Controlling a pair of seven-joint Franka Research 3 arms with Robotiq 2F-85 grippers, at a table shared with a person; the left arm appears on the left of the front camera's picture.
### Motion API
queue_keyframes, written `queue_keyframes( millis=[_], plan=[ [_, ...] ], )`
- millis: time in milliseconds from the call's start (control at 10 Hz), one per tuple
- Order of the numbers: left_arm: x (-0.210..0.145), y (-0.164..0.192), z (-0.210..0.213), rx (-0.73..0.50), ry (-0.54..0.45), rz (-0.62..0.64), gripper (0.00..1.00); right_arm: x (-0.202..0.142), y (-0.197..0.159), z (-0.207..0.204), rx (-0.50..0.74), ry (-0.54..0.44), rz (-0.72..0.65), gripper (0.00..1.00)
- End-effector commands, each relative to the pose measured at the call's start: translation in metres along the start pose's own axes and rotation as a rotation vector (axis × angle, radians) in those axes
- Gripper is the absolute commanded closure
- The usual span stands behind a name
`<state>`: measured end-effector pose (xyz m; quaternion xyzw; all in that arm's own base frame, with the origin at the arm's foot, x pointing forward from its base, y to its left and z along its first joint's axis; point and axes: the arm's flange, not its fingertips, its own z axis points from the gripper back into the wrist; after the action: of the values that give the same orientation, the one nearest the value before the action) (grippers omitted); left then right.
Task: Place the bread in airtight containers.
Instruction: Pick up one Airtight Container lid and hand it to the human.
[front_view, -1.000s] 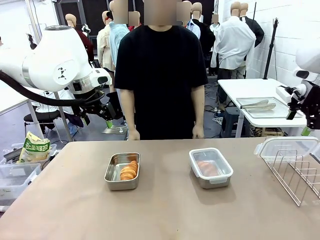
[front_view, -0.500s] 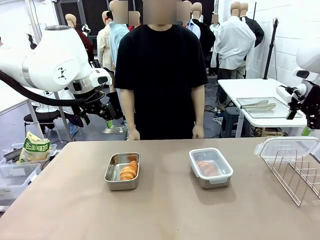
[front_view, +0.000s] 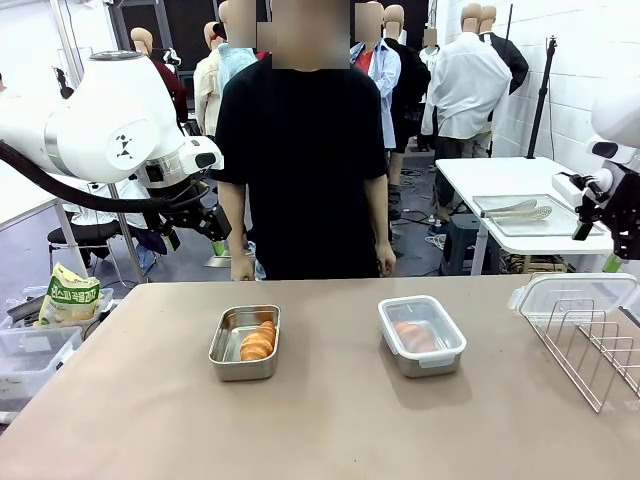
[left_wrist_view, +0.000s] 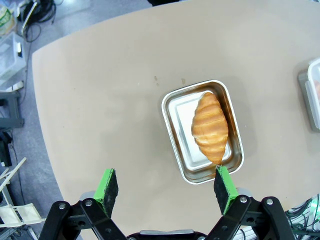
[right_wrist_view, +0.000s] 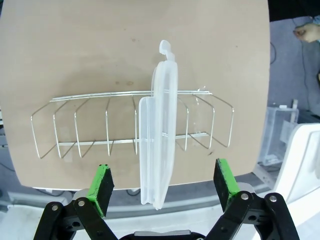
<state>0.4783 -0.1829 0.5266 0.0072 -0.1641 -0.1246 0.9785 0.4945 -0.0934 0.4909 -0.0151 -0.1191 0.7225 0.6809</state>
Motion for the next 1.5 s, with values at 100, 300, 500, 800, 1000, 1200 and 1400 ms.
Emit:
queue_keyframes(
  millis=[100, 300, 500, 800, 1000, 1200, 1400],
  plan=[
    [-0.001, 0.002, 0.001, 0.002, 0.000, 0.001, 0.00, -0.005, -0.001, -0.006, 0.006, -0.002, 0.004, 0.00],
    [-0.001, 0.002, 0.001, 0.002, 0.000, 0.001, 0.00, -0.005, -0.001, -0.007, 0.007, -0.003, 0.011, 0.00],
    [-0.001, 0.002, 0.001, 0.002, 0.000, 0.001, 0.00, -0.005, -0.006, -0.016, 0.004, -0.002, 0.027, 0.00],
    [-0.001, 0.002, 0.001, 0.002, 0.000, 0.001, 0.00, -0.004, -0.012, -0.035, 0.042, 0.001, 0.043, 0.00],
    [-0.001, 0.002, 0.001, 0.002, 0.000, 0.001, 0.00, -0.006, -0.018, -0.048, 0.041, 0.040, 0.035, 0.00],
    [-0.001, 0.002, 0.001, 0.002, 0.000, 0.001, 0.00, -0.007, -0.022, -0.059, 0.031, 0.050, 0.030, 0.00],
    [-0.001, 0.002, 0.001, 0.002, 0.000, 0.001, 0.00, -0.011, -0.027, -0.074, 0.067, 0.038, 0.020, 0.00]
  ],
)
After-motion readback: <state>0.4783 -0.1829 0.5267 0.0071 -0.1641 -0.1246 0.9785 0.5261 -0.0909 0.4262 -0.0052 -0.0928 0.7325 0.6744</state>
